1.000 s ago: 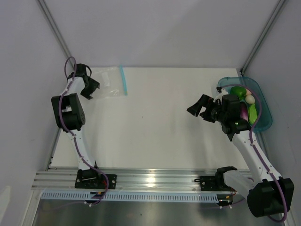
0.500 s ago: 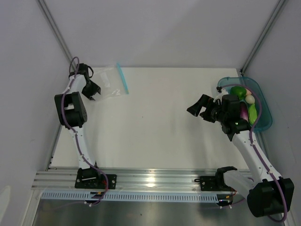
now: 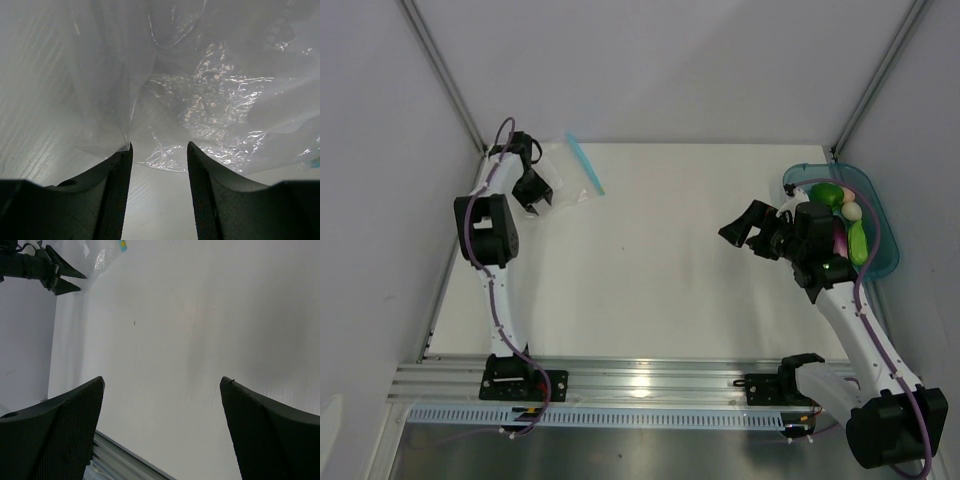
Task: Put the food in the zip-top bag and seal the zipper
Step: Move the zipper food storage bag to the corner of the board, then pick up the zipper food storage bag at the center of the board.
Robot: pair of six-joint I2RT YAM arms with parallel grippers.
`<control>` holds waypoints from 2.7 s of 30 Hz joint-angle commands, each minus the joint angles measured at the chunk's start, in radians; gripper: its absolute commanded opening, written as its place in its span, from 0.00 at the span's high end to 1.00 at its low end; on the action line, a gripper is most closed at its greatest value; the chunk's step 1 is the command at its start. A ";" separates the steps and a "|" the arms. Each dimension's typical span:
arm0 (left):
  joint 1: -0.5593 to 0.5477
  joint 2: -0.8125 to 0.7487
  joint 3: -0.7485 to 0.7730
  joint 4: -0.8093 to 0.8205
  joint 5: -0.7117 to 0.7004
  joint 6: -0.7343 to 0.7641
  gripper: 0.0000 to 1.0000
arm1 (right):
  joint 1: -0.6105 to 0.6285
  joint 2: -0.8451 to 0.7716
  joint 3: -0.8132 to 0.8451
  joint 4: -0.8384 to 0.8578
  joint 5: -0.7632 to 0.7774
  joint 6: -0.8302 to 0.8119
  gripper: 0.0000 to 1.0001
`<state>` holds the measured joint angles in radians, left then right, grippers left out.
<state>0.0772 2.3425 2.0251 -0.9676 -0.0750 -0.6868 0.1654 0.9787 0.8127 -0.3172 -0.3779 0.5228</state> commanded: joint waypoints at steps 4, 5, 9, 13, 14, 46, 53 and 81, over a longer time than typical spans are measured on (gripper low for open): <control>-0.023 0.003 -0.008 -0.042 0.060 0.082 0.49 | -0.001 -0.017 0.014 0.007 0.005 -0.009 0.01; -0.034 -0.003 -0.047 -0.028 0.067 0.092 0.47 | 0.000 -0.017 0.011 0.010 0.004 -0.009 0.00; -0.066 -0.041 -0.117 -0.016 0.092 0.101 0.45 | 0.000 -0.023 0.009 0.015 -0.001 0.000 0.01; -0.128 -0.084 -0.179 -0.029 -0.006 0.108 0.44 | 0.002 -0.035 0.016 0.015 -0.007 0.009 0.01; -0.143 -0.103 -0.201 -0.033 -0.046 0.113 0.43 | 0.002 -0.044 0.016 0.013 -0.006 0.009 0.01; -0.450 -1.092 -0.921 0.133 -0.250 -0.005 0.30 | 0.272 0.797 0.386 0.354 -0.154 -0.049 0.01; -0.346 -1.080 -0.936 0.026 -0.278 -0.176 0.14 | 0.316 0.957 0.529 0.386 -0.202 0.063 0.01; -0.050 -0.888 -1.157 0.440 -0.062 -0.622 0.01 | 0.261 0.557 0.233 0.418 -0.110 0.022 0.01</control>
<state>-0.0090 1.4311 0.8524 -0.5625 -0.1467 -1.2705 0.4442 1.6016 1.0523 0.0643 -0.4801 0.5648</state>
